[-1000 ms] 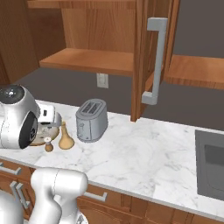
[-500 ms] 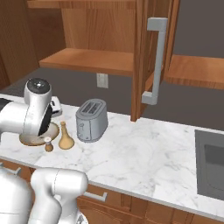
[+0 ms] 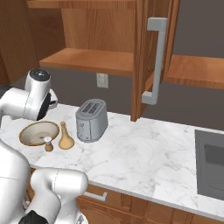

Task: Retrieve the bottle and the shaker from the cabinet and place them next to the mixing bowl on the counter. Then add garlic from the fridge to the mixing bowl.

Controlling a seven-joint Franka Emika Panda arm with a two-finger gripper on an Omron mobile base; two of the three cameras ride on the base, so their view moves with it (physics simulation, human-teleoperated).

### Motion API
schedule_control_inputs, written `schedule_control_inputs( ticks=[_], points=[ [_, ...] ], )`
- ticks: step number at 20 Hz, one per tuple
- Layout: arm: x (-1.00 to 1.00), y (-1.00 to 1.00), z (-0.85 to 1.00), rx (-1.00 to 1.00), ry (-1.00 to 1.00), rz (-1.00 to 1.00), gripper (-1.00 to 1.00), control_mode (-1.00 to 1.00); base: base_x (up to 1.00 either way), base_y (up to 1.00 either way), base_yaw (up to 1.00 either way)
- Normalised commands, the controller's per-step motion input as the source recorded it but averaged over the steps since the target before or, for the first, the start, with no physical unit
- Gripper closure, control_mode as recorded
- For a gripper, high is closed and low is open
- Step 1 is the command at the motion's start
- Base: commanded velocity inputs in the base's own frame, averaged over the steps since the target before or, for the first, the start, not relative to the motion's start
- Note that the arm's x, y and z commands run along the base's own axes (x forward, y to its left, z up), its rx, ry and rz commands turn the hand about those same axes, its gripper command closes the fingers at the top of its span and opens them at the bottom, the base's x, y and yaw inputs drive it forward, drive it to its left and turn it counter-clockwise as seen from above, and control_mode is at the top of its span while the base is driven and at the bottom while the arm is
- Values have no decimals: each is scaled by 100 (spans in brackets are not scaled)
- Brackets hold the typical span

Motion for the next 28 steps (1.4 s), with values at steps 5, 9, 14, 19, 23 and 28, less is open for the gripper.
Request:
schedule_control_inputs(
  ticks=[5, 9, 14, 19, 23, 28],
  points=[
    [34, 4, -30, -5, 0, 0, 100, -100, 0, 0, 0],
    [37, 11, -30, 0, 0, 2, 100, -100, 0, 0, 0],
    [29, 37, -39, -3, 1, 7, 100, -100, 0, 0, 0],
    [45, 8, -40, -4, 13, 3, 100, -100, 0, 0, 0],
    [40, 20, -33, -6, 8, 7, 100, -100, 0, 0, 0],
    [37, 44, -13, -9, 12, 2, 100, -100, 0, 0, 0]
  ],
)
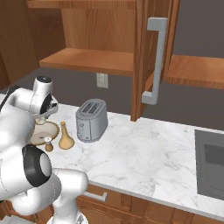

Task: Retrieve the bottle and the shaker from the cabinet and place them next to the mixing bowl on the counter. Then add garlic from the fridge to the mixing bowl.

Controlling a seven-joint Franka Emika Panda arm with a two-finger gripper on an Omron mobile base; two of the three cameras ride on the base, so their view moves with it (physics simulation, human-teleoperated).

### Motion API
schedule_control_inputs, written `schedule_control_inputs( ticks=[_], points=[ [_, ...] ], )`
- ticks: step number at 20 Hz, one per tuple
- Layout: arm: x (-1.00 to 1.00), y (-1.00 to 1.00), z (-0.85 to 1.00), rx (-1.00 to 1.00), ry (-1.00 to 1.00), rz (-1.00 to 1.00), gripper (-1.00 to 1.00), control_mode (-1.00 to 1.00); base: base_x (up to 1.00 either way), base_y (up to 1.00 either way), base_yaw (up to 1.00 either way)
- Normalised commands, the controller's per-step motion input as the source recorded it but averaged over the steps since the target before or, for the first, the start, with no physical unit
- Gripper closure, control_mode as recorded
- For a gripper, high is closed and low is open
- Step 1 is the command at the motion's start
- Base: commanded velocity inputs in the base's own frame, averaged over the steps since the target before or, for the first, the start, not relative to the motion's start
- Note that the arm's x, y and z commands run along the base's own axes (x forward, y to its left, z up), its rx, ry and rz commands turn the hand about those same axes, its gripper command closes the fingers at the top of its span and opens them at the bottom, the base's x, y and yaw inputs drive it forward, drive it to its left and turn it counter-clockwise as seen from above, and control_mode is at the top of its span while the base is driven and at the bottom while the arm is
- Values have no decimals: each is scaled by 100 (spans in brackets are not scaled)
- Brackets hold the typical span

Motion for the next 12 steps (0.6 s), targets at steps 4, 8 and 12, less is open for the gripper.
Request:
schedule_control_inputs(
  ticks=[4, 8, 12],
  points=[
    [34, 35, -28, -11, 8, 0, 100, -100, 0, 0, 0],
    [24, 10, -38, -7, 3, 0, 100, -100, 0, 0, 0],
    [22, 0, -39, -3, 0, 1, 100, -100, 0, 0, 0]
  ],
)
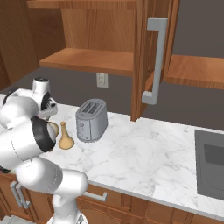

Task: Retrieve the bottle and the shaker from the cabinet and place them next to the mixing bowl on the counter. Then add garlic from the fridge to the mixing bowl.

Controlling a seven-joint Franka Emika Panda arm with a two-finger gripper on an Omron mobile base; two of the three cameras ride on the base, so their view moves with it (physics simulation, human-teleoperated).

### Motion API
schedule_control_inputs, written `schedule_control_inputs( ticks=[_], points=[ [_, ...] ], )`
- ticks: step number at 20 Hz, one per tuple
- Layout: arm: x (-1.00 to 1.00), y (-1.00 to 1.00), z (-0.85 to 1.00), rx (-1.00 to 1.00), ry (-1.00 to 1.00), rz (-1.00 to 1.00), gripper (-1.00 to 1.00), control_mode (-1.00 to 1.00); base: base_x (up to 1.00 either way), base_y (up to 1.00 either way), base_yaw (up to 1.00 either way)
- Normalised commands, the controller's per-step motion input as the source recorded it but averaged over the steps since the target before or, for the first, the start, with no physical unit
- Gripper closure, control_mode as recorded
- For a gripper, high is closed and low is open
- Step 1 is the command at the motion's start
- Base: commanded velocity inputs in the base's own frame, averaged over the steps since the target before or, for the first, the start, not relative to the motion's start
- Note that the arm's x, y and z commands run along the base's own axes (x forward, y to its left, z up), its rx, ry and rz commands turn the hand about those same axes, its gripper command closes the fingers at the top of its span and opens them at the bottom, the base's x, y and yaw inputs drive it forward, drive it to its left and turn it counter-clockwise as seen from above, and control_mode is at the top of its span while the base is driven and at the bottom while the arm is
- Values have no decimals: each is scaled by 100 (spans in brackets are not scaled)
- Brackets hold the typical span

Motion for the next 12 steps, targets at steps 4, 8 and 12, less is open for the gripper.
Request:
schedule_control_inputs(
  ticks=[4, 8, 12],
  points=[
    [27, 1, -28, -2, 1, 0, 100, -100, 0, 0, 0],
    [27, 4, -45, -10, 0, 0, 100, -100, 0, 0, 0],
    [13, 9, -40, -10, 0, 0, 100, -100, 0, 0, 0]
  ],
)
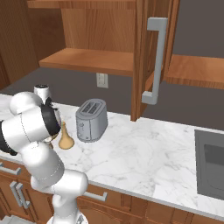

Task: Retrieve the bottle and the shaker from the cabinet and place them next to the mixing bowl on the counter. Then add garlic from the fridge to the mixing bowl.

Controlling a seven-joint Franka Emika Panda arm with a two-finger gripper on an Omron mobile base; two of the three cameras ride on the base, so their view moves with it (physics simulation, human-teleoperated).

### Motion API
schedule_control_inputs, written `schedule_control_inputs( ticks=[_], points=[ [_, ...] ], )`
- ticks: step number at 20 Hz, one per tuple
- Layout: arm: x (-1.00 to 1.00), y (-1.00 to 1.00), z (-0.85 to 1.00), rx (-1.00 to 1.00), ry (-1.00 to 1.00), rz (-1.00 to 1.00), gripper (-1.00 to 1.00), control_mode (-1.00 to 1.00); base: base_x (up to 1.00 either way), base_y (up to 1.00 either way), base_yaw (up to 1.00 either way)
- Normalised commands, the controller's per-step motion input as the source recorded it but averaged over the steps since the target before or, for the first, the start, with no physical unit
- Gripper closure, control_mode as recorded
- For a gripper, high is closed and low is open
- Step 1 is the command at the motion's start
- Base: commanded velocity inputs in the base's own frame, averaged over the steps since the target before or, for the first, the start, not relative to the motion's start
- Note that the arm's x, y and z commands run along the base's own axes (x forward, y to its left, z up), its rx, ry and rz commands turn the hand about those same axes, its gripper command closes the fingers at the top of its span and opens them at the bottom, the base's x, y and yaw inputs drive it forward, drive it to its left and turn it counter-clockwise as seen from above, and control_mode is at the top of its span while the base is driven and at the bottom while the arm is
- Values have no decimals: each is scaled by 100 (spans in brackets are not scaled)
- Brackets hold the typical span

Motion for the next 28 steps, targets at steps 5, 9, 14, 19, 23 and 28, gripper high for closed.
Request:
schedule_control_inputs(
  ticks=[5, 9, 14, 19, 23, 28],
  points=[
    [0, 12, -11, 0, 0, 0, 100, -100, 0, 0, 0],
    [0, 8, -28, 0, 0, 0, 100, -100, 0, 0, 0],
    [2, 22, -31, -4, -4, 0, 100, -100, 0, 0, 0],
    [0, 6, -2, 0, 0, 0, -100, -100, 0, 0, 0],
    [0, 0, 0, 0, 0, 0, -100, -100, 0, 0, 0],
    [-3, 0, 0, 0, 0, 0, -100, -100, 0, 0, 0]
  ],
)
